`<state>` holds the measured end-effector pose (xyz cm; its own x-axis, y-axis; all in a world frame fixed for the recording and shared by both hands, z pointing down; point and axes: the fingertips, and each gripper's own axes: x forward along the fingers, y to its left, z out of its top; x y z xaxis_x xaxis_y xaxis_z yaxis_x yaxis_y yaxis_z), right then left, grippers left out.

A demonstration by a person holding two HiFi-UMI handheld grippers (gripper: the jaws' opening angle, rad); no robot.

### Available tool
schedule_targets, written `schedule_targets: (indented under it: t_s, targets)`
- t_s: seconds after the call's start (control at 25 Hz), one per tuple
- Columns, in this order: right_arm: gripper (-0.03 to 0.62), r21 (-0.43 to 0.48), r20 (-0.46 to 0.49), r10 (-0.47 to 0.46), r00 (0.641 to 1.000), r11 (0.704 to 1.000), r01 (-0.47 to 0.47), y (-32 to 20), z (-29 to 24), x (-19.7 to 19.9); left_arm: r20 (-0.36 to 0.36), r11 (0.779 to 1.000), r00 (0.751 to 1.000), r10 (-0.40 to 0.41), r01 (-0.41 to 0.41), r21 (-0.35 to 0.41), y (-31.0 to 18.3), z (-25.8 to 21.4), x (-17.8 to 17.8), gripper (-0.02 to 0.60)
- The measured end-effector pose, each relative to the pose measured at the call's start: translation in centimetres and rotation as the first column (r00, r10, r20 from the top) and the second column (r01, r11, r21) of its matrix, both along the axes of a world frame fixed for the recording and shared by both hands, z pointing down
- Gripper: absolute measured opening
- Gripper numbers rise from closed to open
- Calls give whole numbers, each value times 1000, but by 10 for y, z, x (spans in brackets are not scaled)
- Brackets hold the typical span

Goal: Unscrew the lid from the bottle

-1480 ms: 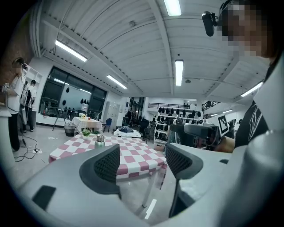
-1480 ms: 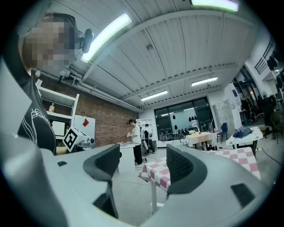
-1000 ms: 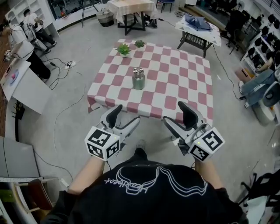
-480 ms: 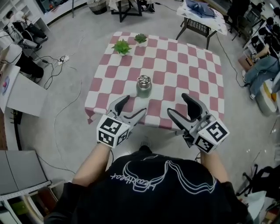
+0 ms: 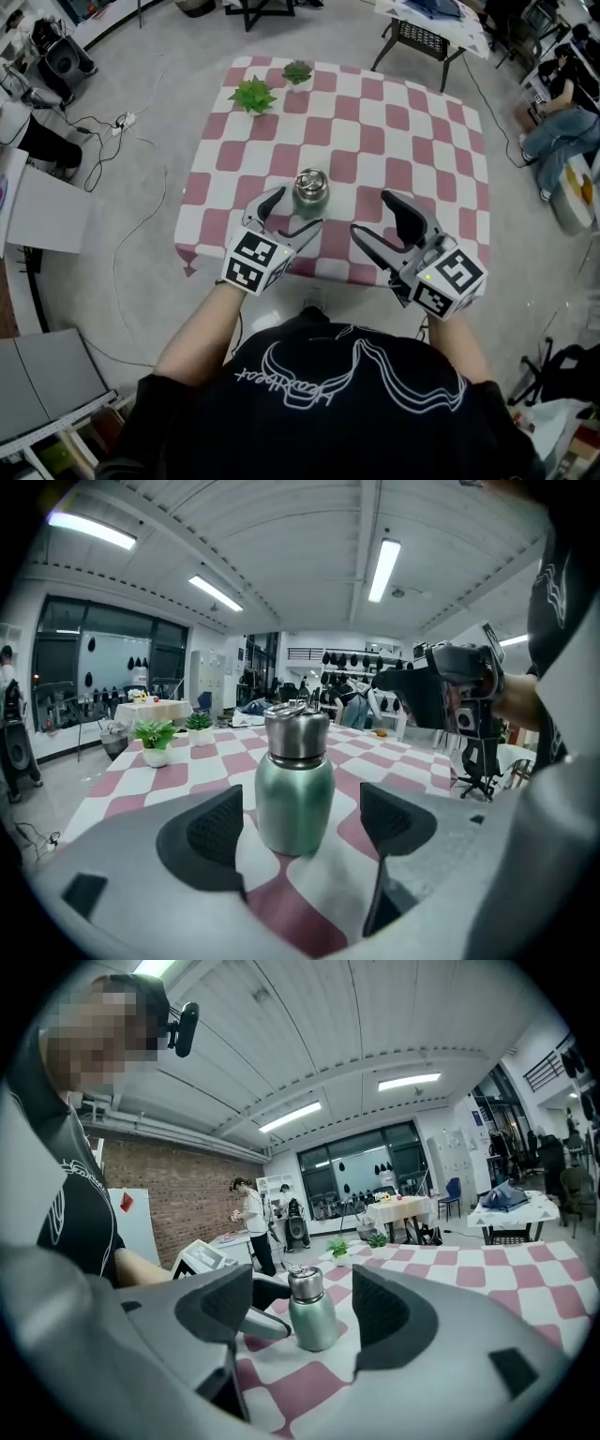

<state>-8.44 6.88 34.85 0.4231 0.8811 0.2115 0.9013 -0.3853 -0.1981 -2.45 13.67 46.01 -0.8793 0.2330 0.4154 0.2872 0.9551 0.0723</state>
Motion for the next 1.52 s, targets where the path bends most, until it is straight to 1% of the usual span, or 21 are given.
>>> schedule_targets:
  t_s: [0.2,0.48,0.56,0.6,0.84,1.0,1.12,1.36,1.44,1.52]
  targets:
    - [324,21,0,-14,1000,1000,14,15,13,3,3,999,999,46,-46,-16,11,12,-12,376]
    - [311,34,18,-60,998,998,59,39,26,11,24,990,990,139,-139,-8,12,20,-23,372]
    - [311,45,26,-75,997,996,74,45,31,15,18,990,990,139,-139,-9,13,22,-24,365]
    - [311,50,30,-83,996,995,81,48,34,17,19,990,990,138,-138,-11,13,23,-24,351]
    - [308,67,71,-124,990,991,120,66,50,30,36,990,989,140,-139,-21,15,23,-25,348]
    - [302,78,96,-146,985,987,139,74,56,40,31,990,989,144,-143,-9,14,23,-24,348]
    - [299,65,113,-173,978,984,167,81,61,47,24,990,989,144,-144,-3,14,24,-24,348]
    - [284,64,157,-203,966,979,195,90,66,52,22,989,989,148,-148,4,13,24,-24,348]
    - [261,66,175,-210,962,977,201,92,67,52,22,989,989,148,-148,6,12,24,-25,348]
    - [252,59,184,-214,960,977,206,94,67,52,20,989,989,146,-147,6,12,23,-25,348]
